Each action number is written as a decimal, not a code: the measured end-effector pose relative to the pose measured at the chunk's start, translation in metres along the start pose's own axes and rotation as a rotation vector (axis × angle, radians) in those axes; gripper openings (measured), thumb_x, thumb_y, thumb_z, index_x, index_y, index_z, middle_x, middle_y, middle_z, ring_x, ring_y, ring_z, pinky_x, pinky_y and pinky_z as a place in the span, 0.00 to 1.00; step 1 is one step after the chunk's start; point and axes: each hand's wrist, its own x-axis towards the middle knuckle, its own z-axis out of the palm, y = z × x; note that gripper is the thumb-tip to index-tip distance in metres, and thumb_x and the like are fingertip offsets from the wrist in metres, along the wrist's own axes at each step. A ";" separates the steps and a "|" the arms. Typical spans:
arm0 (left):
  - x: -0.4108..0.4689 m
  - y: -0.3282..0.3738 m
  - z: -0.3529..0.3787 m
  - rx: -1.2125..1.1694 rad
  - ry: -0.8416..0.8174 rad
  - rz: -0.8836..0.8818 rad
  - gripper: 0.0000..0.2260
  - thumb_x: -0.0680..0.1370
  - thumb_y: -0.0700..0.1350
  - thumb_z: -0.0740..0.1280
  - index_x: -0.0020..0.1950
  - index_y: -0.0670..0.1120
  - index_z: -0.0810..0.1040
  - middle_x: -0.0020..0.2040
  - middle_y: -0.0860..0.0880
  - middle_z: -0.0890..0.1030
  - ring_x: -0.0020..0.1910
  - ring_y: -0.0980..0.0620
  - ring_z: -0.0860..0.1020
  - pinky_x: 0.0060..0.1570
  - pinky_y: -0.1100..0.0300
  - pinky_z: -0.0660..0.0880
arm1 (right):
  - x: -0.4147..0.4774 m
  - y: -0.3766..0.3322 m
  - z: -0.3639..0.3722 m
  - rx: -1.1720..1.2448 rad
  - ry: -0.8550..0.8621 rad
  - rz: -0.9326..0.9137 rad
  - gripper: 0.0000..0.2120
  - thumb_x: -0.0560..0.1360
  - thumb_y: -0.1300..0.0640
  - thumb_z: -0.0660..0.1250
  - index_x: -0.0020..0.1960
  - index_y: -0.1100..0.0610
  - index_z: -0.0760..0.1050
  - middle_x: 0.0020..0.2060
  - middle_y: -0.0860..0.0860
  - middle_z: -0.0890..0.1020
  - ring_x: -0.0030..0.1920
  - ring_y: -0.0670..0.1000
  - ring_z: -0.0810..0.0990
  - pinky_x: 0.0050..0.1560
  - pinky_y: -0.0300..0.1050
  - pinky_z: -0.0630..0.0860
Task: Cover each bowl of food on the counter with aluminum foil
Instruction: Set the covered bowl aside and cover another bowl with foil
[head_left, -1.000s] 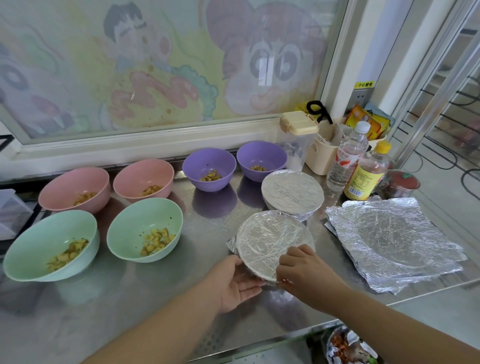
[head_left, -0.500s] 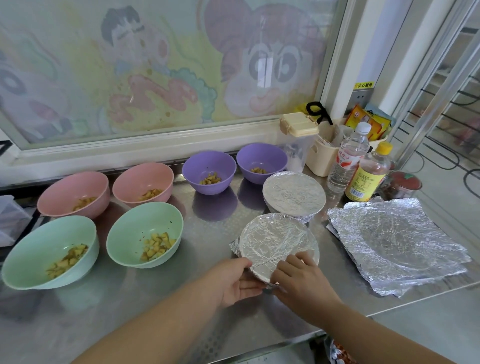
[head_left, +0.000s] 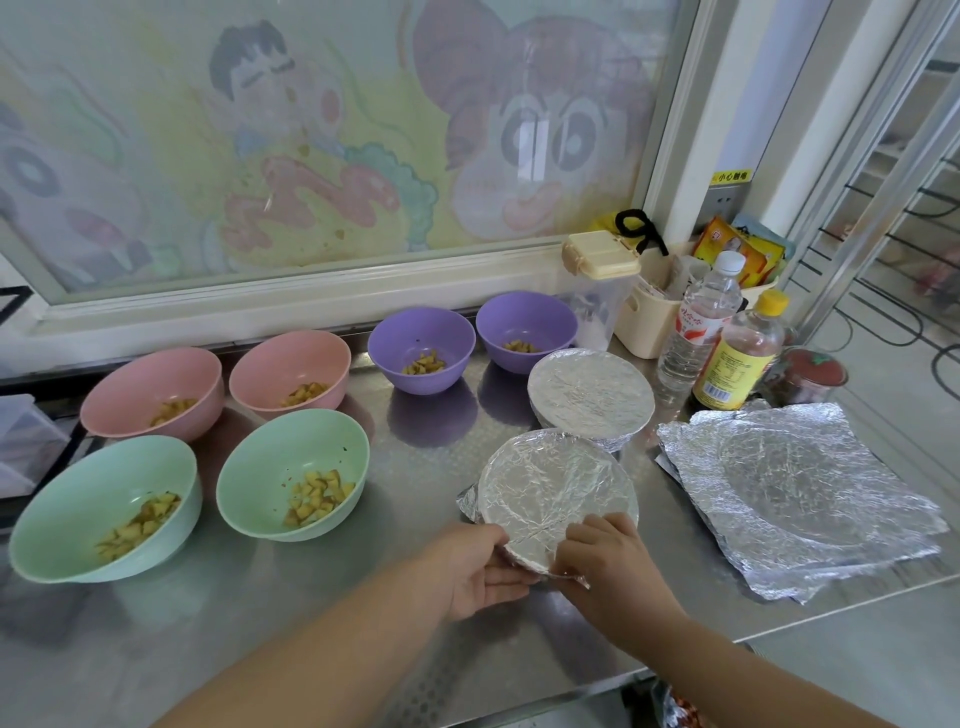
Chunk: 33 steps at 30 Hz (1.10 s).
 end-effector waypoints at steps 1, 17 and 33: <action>0.000 0.000 0.000 -0.006 -0.004 -0.004 0.13 0.83 0.39 0.57 0.65 0.37 0.74 0.52 0.38 0.84 0.38 0.45 0.85 0.37 0.54 0.82 | 0.000 0.000 0.000 0.021 0.001 0.013 0.10 0.62 0.46 0.75 0.34 0.46 0.75 0.31 0.41 0.74 0.37 0.44 0.73 0.46 0.39 0.61; -0.014 0.015 0.017 -0.150 -0.006 -0.043 0.17 0.81 0.27 0.47 0.46 0.36 0.74 0.43 0.37 0.82 0.42 0.38 0.80 0.56 0.34 0.73 | -0.006 -0.003 0.001 0.281 0.031 0.108 0.13 0.67 0.39 0.68 0.34 0.48 0.75 0.32 0.41 0.74 0.37 0.42 0.71 0.41 0.48 0.74; -0.017 0.009 0.015 -0.109 -0.024 -0.029 0.17 0.78 0.24 0.48 0.51 0.36 0.73 0.44 0.36 0.81 0.43 0.36 0.80 0.59 0.36 0.74 | -0.010 0.005 0.002 0.309 0.007 0.065 0.11 0.67 0.42 0.70 0.37 0.47 0.74 0.32 0.37 0.70 0.40 0.32 0.69 0.43 0.41 0.70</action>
